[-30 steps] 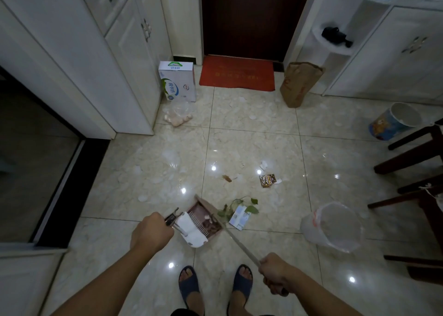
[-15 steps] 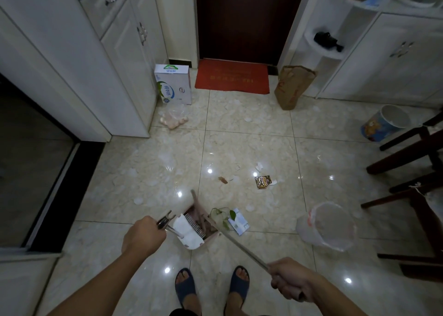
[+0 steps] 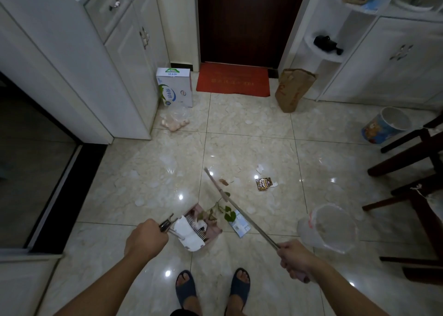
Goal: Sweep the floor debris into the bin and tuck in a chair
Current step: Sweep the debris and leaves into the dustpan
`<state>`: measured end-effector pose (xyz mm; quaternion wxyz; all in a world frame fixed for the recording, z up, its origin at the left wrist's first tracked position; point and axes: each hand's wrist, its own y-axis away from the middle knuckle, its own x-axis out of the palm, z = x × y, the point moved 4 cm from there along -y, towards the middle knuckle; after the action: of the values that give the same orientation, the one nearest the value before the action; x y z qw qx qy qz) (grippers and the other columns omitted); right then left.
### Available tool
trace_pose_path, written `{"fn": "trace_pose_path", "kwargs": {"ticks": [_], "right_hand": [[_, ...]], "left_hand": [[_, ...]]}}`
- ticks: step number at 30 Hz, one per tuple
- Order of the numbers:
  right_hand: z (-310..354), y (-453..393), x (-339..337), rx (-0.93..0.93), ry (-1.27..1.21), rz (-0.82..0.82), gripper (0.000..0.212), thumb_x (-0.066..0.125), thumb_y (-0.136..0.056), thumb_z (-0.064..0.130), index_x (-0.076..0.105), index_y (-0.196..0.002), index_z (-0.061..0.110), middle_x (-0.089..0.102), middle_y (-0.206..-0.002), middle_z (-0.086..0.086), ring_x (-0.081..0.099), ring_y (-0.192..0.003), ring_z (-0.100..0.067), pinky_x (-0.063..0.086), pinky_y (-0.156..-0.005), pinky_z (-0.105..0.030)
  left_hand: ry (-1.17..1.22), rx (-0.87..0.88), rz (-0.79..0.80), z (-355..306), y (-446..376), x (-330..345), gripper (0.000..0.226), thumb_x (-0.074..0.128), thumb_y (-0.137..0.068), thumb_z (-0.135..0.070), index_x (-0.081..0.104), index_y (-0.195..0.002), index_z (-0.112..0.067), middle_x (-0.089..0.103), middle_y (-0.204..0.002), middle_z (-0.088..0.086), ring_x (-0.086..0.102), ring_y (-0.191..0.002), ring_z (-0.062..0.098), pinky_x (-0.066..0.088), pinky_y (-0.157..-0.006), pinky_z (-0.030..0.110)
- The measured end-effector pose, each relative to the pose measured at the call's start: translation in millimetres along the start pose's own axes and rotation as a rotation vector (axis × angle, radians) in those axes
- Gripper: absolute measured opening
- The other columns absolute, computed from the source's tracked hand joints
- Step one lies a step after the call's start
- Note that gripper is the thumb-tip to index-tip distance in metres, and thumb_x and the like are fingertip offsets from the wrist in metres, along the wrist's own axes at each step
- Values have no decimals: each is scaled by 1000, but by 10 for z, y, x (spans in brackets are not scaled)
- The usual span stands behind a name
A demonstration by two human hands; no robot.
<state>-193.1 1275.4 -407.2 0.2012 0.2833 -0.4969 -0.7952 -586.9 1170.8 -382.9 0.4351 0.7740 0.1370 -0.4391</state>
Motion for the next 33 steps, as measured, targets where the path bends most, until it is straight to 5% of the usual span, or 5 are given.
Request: {"fn": "trace_pose_path", "kwargs": {"ticks": [7,14,20,33], "right_hand": [[-67,-71,442,127,87,-25,23,31,-90,5,51,-79,8,38,-50,-8,29,-30,-11,19,-41,-14],[-2,-21,682,87,206,67,13,41,-89,3,48,-79,7,37,-55,-8,29,-38,-15,21,-37,-23],[-61,108,713,119,162,147,32,46,-86,8,47,-55,14,42,-40,-3,32,-30,-12,27,-37,-22],[-367,219,383,212,-104,176,22,42,-87,4,48,-65,5,42,-45,-10,30,-32,-15,24,-35,-14]], "left_hand": [[1,4,1,1,-21,-26,19,61,-76,-24,62,-59,-15,60,-52,-2,56,-46,12,33,-41,19],[-14,7,1,-32,-51,-55,17,63,-76,-24,64,-62,-15,61,-53,-1,58,-48,12,34,-42,19],[1,2,-7,-10,-48,-93,19,62,-76,-25,62,-59,-17,61,-53,0,58,-48,14,34,-43,21],[48,1,-16,244,319,10,27,68,-72,-23,58,-48,-15,54,-41,-2,51,-38,8,30,-38,20]]}}
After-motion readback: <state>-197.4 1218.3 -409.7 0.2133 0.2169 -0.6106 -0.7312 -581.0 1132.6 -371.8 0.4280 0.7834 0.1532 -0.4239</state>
